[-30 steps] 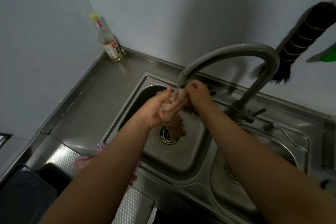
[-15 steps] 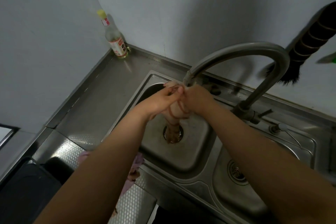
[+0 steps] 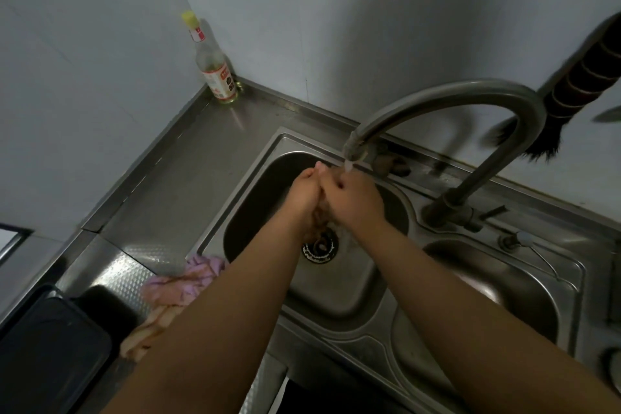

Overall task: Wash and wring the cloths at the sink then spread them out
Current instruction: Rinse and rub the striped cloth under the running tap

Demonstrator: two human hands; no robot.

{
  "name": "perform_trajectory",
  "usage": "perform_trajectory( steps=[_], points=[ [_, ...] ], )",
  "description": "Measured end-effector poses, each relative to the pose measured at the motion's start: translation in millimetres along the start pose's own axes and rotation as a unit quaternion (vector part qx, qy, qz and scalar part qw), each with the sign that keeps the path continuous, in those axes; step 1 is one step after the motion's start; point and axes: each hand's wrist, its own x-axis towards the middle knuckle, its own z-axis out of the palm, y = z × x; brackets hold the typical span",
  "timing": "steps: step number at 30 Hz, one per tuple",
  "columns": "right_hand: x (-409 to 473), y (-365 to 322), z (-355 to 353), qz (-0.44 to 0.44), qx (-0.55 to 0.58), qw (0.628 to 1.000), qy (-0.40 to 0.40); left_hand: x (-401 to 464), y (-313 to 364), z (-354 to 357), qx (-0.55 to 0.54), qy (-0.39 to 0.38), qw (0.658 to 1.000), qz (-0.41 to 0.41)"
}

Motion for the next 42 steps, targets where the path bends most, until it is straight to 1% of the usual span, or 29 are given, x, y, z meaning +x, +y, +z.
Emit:
perform_trajectory(
  steps=[1, 3, 5, 6, 8, 9, 10, 12, 13, 15, 17, 19, 20, 21, 22, 23, 25, 26, 28, 30, 31, 32, 34, 35, 37, 38, 39, 40, 42],
  points=[
    [-1, -1, 3, 0.002, -0.017, 1.000, -0.004, -2, 4, 8, -0.012, 0.000, 1.000, -0.015],
    [11, -1, -5, 0.049, -0.043, 0.998, -0.001, -7, 7, 24, -0.015, -0.004, 1.000, -0.022],
    [27, 5, -19, 0.095, -0.042, 0.995, 0.000, -16, 7, 34, -0.044, -0.009, 0.999, -0.030],
    [30, 5, -20, 0.098, -0.041, 0.994, 0.002, -17, 7, 35, -0.064, -0.005, 0.997, -0.036],
    [18, 3, -10, 0.026, -0.070, 0.997, 0.001, -11, 7, 33, -0.034, 0.004, 0.999, -0.025],
    [9, 2, -6, 0.006, -0.049, 0.999, 0.002, -11, 7, 30, -0.013, 0.011, 1.000, -0.024],
    [5, 4, -4, 0.023, -0.015, 1.000, -0.002, -10, 4, 27, -0.004, 0.021, 0.999, -0.023],
    [12, 14, -8, 0.049, -0.041, 0.998, -0.010, -18, 2, 26, 0.030, 0.007, 0.999, -0.042],
    [18, 20, -13, 0.061, -0.048, 0.997, -0.012, -21, 0, 26, 0.091, -0.018, 0.995, -0.036],
    [29, 25, -23, 0.088, 0.016, 0.996, 0.002, -18, -9, 23, 0.214, -0.035, 0.976, 0.026],
    [33, 24, -23, 0.121, 0.125, 0.985, 0.011, -8, -17, 11, 0.257, 0.029, 0.965, 0.053],
    [31, 21, -17, 0.164, 0.279, 0.946, -0.032, -1, -30, -4, 0.298, 0.120, 0.946, 0.038],
    [29, 23, -13, 0.177, 0.360, 0.914, -0.055, 2, -39, -10, 0.285, 0.104, 0.953, 0.001],
    [25, 25, -9, 0.180, 0.418, 0.887, -0.076, 0, -45, -13, 0.231, 0.051, 0.970, -0.053],
    [21, 28, -4, 0.180, 0.452, 0.869, -0.093, -1, -49, -15, 0.139, -0.012, 0.983, -0.118],
    [15, 30, 0, 0.179, 0.470, 0.858, -0.107, -5, -48, -16, 0.047, -0.068, 0.983, -0.162],
    [-1, 35, 8, 0.174, 0.497, 0.840, -0.130, -7, -38, -14, -0.107, -0.125, 0.971, -0.175],
    [-9, 38, 12, 0.178, 0.501, 0.836, -0.141, -9, -31, -11, -0.162, -0.120, 0.965, -0.169],
    [-21, 42, 16, 0.202, 0.507, 0.823, -0.156, -6, -17, -6, -0.209, -0.068, 0.964, -0.152],
    [-28, 50, 17, 0.217, 0.517, 0.810, -0.173, -5, -8, -4, -0.161, -0.032, 0.980, -0.116],
    [-31, 54, 15, 0.220, 0.513, 0.807, -0.192, -4, -9, -5, -0.105, -0.038, 0.989, -0.094],
    [-33, 57, 12, 0.223, 0.495, 0.811, -0.218, -4, -10, -5, -0.043, -0.042, 0.995, -0.073],
    [-36, 69, 15, 0.233, 0.385, 0.854, -0.260, -11, -6, -7, 0.062, -0.041, 0.996, -0.041],
    [-34, 77, 19, 0.244, 0.327, 0.880, -0.245, -14, -4, -9, 0.098, -0.046, 0.994, -0.021],
    [-28, 88, 23, 0.247, 0.263, 0.920, -0.151, -16, 1, -16, 0.137, -0.091, 0.986, -0.003],
    [-22, 91, 23, 0.220, 0.230, 0.941, -0.114, -16, 3, -21, 0.153, -0.117, 0.981, 0.000],
    [-15, 93, 23, 0.179, 0.184, 0.960, -0.108, -18, 6, -24, 0.163, -0.143, 0.976, 0.000],
    [-7, 96, 26, 0.139, 0.129, 0.976, -0.111, -18, 9, -27, 0.173, -0.164, 0.971, -0.002],
    [-1, 86, 25, 0.103, 0.050, 0.982, -0.148, -21, 17, -31, 0.168, -0.201, 0.965, -0.006]
  ],
)
